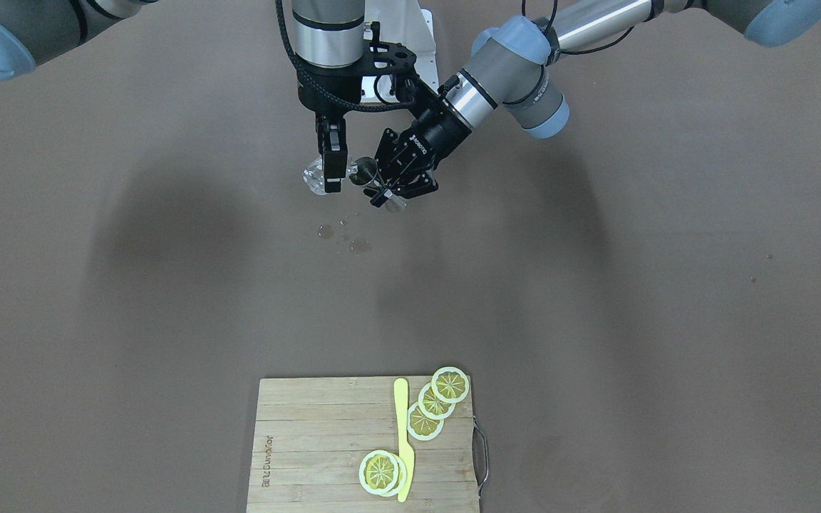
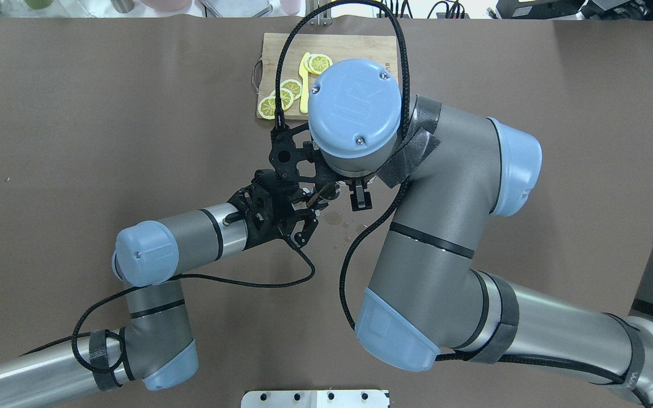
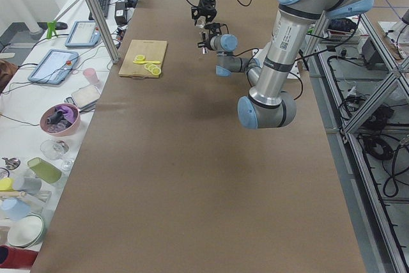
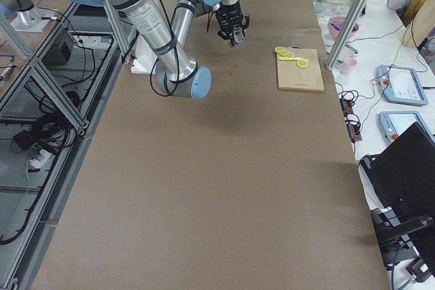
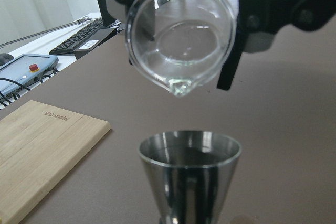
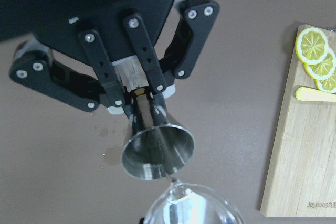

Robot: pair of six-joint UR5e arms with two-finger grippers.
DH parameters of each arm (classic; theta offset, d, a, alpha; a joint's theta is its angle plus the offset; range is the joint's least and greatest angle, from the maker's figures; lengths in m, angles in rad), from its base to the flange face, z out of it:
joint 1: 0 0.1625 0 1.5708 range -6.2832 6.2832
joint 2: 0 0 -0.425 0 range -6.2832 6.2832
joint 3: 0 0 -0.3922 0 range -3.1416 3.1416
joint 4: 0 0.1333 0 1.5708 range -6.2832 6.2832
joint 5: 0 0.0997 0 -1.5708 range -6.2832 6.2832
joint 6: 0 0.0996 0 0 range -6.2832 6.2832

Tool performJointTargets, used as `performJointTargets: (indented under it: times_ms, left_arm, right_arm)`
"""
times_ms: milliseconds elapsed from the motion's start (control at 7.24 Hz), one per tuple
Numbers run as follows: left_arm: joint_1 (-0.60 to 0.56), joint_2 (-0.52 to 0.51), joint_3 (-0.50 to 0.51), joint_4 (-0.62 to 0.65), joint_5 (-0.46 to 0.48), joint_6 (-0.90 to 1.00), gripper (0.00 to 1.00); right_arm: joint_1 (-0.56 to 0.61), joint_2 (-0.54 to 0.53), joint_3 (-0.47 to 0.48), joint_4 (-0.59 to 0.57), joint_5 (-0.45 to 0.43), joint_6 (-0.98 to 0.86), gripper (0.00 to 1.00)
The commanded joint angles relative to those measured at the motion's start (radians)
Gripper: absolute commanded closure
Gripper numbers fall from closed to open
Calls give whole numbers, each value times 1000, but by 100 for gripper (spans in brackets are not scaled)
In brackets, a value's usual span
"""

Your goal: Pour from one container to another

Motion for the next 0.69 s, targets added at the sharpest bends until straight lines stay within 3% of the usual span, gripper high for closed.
performJointTargets:
  times_ms: [0, 552]
  left_arm:
    - [0, 6, 0, -26, -1, 1, 100]
    - [5, -5, 16, -23, 2, 4, 100]
  right_arm:
    - [-3, 1, -3, 0, -3, -1, 100]
    - [-9, 21, -24, -5, -13, -12, 100]
